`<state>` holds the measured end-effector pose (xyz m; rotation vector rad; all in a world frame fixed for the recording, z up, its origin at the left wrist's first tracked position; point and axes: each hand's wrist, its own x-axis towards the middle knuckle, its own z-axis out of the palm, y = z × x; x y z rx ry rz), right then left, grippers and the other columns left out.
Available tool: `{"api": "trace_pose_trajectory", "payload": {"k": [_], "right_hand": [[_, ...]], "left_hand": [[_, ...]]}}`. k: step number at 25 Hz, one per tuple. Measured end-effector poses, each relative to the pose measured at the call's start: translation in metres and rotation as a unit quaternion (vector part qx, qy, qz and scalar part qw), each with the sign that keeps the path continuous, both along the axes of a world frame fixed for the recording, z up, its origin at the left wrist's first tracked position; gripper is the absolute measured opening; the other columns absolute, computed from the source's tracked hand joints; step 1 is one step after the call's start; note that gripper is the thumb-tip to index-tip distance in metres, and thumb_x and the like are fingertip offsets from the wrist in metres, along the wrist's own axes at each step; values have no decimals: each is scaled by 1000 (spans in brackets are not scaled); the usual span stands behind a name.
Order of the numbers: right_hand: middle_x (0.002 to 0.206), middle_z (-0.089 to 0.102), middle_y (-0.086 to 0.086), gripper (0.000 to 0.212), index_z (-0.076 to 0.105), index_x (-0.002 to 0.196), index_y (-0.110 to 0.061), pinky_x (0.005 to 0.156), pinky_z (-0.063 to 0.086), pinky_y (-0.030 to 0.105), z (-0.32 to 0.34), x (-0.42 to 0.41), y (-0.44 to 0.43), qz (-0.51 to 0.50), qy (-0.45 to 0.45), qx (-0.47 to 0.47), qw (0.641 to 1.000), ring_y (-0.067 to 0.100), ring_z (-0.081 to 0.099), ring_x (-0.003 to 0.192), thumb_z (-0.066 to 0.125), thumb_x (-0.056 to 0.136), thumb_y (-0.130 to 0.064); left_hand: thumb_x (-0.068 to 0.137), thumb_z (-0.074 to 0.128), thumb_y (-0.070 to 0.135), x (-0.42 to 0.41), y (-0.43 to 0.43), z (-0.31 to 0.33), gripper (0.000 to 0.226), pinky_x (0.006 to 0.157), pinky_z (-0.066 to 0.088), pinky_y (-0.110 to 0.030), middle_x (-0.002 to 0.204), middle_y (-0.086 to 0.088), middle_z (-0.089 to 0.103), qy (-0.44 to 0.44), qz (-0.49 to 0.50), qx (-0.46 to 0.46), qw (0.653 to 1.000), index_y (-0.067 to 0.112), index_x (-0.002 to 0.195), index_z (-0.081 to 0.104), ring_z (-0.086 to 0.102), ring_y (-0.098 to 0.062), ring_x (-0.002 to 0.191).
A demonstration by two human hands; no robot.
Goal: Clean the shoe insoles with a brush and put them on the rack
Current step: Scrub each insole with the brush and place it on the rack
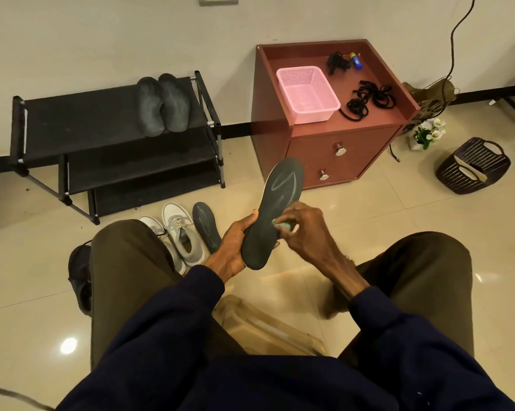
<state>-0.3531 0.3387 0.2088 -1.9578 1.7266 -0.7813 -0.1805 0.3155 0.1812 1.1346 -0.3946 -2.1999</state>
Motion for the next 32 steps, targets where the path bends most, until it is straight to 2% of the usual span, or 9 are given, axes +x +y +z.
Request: {"api": "trace_pose_trajectory", "payload": {"k": [3,8,10,13,16,22,25,28,32], "right_hand": [[89,69,-5,16,83,94,-17,71,55,19,4,15,9,134,-1,89,987,7,64,77,83,81,-8],[90,72,3,16,82,94,-12,70,54,20,-3,-23,-14,-58,22,-26,998,13,65,77,83,80,-4],[91,71,2,16,82,95,-12,69,56,22,-2,-24,-12,-64,2,-29,998,9,63,77,82,81,-4],[93,71,-2,18,83,95,-14,72,58,26,4,-9,-2,46,-11,30,998,9,64,80,83,80,-5],[90,69,-6,17,83,94,-18,70,56,21,9,3,5,155,-24,106,982,8,65,80,83,81,-6],[94,71,5,17,80,97,-11,77,56,36,-5,-21,-15,-67,44,-57,995,18,62,86,79,81,-3],[96,70,1,18,81,98,-13,77,57,29,-2,-1,-1,10,-23,-22,999,12,63,86,81,82,-5],[95,71,1,20,82,99,-14,78,56,26,5,11,3,114,-2,3,993,12,64,86,81,81,-5],[96,70,5,19,79,100,-10,80,55,36,-7,-15,-15,-71,46,-75,994,20,62,89,79,82,-3]], "left_hand": [[101,58,35,-1,0,1,33,85,55,-38,103,-13,73,3,9,6,1000,8,105,76,69,-25,85],[107,45,38,-2,1,0,44,105,47,-47,125,-19,70,20,-33,-16,999,5,125,68,68,-35,107],[107,42,35,-1,1,1,46,103,49,-49,132,-22,65,45,-40,-12,998,3,136,60,66,-38,110],[104,39,29,0,0,3,44,94,54,-47,126,-20,65,62,-36,-23,997,5,134,61,66,-32,102],[107,39,51,0,1,-3,56,99,52,-48,129,-18,65,23,-43,-32,998,10,136,62,66,-31,108],[103,40,57,0,2,-7,66,99,55,-53,138,-23,61,49,-74,-7,996,6,142,55,64,-39,119],[104,46,48,-1,4,-4,52,92,59,-52,127,-20,68,39,-55,-12,998,8,134,61,70,-34,109],[105,48,43,-2,5,-1,43,88,61,-46,115,-17,71,22,-31,-27,999,9,123,67,72,-28,97],[108,43,43,-3,6,-7,50,98,51,-59,138,-25,60,53,-57,-19,997,8,142,53,63,-42,118]]}}
